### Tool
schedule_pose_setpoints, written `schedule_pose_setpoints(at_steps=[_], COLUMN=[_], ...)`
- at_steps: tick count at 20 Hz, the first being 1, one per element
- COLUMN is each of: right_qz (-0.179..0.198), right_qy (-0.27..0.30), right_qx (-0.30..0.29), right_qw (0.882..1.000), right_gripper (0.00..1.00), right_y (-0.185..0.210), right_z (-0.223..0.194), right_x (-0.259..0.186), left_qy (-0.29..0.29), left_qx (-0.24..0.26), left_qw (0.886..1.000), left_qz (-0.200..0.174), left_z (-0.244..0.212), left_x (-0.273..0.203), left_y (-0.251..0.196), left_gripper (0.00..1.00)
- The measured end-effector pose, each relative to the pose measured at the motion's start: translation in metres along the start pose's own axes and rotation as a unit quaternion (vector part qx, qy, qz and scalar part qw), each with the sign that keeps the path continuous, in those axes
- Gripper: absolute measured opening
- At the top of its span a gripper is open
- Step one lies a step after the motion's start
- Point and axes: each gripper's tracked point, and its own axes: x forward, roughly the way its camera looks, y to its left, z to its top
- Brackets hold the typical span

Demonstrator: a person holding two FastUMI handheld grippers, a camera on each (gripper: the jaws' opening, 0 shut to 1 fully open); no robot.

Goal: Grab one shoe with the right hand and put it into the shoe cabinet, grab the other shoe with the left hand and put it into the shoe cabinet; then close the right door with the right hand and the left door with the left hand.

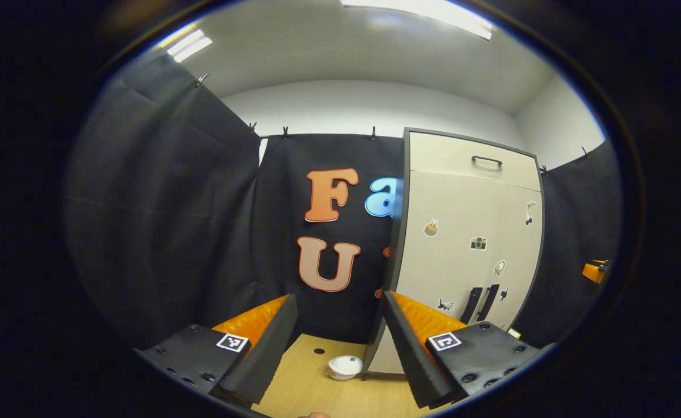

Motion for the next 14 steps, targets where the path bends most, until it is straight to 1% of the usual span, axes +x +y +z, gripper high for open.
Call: schedule_pose_setpoints(at_steps=[2,3,4,13,14], right_qz=[0.001,0.006,0.009,0.012,0.011], right_qy=[0.001,0.001,0.001,-0.002,-0.003], right_qx=[-0.004,-0.006,-0.007,-0.013,-0.013], right_qw=[1.000,1.000,1.000,1.000,1.000], right_gripper=[0.91,0.91,0.91,0.91,0.91], right_y=[0.002,0.006,0.008,0.014,0.014], right_z=[-0.001,-0.002,-0.002,0.000,0.002], right_x=[0.006,0.006,0.007,0.013,0.012], left_qy=[-0.005,-0.008,-0.009,-0.014,-0.014], left_qx=[0.001,0.001,0.002,-0.012,-0.009], left_qw=[1.000,1.000,1.000,1.000,1.000], left_qz=[0.010,0.012,0.013,0.009,0.009], left_z=[0.004,0.006,0.008,0.012,0.010], left_x=[-0.001,-0.001,0.001,0.012,0.014], left_y=[0.007,0.008,0.008,0.006,0.006], left_gripper=[0.94,0.96,0.94,0.94,0.96])
